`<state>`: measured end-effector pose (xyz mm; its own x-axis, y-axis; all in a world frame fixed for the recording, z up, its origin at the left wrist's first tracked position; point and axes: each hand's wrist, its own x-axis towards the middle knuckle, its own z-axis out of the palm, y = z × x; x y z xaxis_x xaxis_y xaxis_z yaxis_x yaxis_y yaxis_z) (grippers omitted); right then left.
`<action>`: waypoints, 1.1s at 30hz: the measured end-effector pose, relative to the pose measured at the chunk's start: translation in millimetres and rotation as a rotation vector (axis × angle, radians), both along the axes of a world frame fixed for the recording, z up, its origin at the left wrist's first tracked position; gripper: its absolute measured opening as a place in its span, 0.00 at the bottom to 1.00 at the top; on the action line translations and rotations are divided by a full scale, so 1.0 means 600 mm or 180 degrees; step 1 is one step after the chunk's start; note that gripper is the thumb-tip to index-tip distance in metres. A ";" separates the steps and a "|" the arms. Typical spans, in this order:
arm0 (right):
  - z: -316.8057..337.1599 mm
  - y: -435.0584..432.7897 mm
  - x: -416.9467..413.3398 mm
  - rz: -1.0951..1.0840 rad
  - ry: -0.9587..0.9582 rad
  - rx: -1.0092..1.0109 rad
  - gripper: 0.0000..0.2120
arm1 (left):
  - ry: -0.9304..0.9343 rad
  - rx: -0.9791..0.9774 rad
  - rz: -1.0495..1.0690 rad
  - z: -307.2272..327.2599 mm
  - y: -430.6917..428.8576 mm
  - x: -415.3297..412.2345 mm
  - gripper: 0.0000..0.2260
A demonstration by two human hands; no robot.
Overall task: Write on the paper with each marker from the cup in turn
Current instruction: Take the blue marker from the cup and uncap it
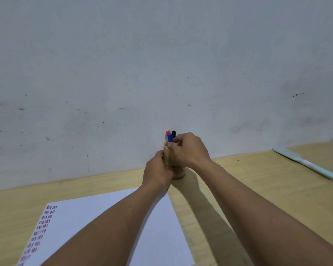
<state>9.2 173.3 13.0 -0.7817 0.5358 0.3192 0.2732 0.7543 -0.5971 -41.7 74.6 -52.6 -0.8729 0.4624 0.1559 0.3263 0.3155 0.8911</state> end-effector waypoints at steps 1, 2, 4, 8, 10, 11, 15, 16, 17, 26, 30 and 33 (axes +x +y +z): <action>0.000 -0.002 0.000 -0.0072 0.0119 0.0074 0.12 | 0.0005 -0.0006 -0.0003 0.000 0.000 0.001 0.19; 0.001 -0.005 0.001 -0.0132 0.0266 0.0134 0.12 | 0.0007 0.0002 -0.0008 0.001 -0.001 0.003 0.19; 0.008 -0.012 0.005 -0.0192 0.0564 0.0223 0.11 | 0.0013 0.0027 0.0005 0.003 -0.006 0.005 0.21; 0.034 -0.028 0.015 -0.0051 0.1013 0.0165 0.09 | 0.0181 -0.0193 0.0064 0.016 -0.025 0.008 0.27; 0.049 -0.039 0.020 0.0087 0.1088 0.0081 0.08 | 0.0238 -0.0273 0.0135 0.027 -0.042 0.005 0.31; 0.056 -0.045 0.023 0.0152 0.1107 0.0031 0.08 | 0.0240 -0.0265 0.0168 0.037 -0.053 0.005 0.33; 0.088 -0.076 0.036 0.0395 0.1101 -0.0027 0.08 | 0.0275 -0.0118 0.0335 0.080 -0.107 0.006 0.32; 0.095 -0.085 0.040 0.0450 0.1078 0.0025 0.09 | 0.0315 -0.0077 0.0386 0.093 -0.121 0.008 0.30; 0.101 -0.095 0.045 0.0505 0.1041 0.0100 0.09 | 0.0364 -0.0015 0.0435 0.106 -0.136 0.011 0.28; 0.111 -0.186 0.084 0.0813 0.0418 0.1094 0.09 | 0.0481 0.0749 0.0398 0.214 -0.269 0.055 0.12; 0.107 -0.229 0.098 0.0845 0.0398 0.1126 0.07 | 0.0605 0.0755 0.0261 0.222 -0.313 0.075 0.05; 0.104 -0.260 0.111 0.0682 0.0702 0.0990 0.06 | 0.0597 0.0888 0.0456 0.221 -0.341 0.084 0.08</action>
<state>76.0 17.0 75.2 -0.7598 0.2209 0.6115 -0.0177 0.9331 -0.3591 8.9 -130.0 80.3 -0.8700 0.2545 0.4223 0.4623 0.1232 0.8781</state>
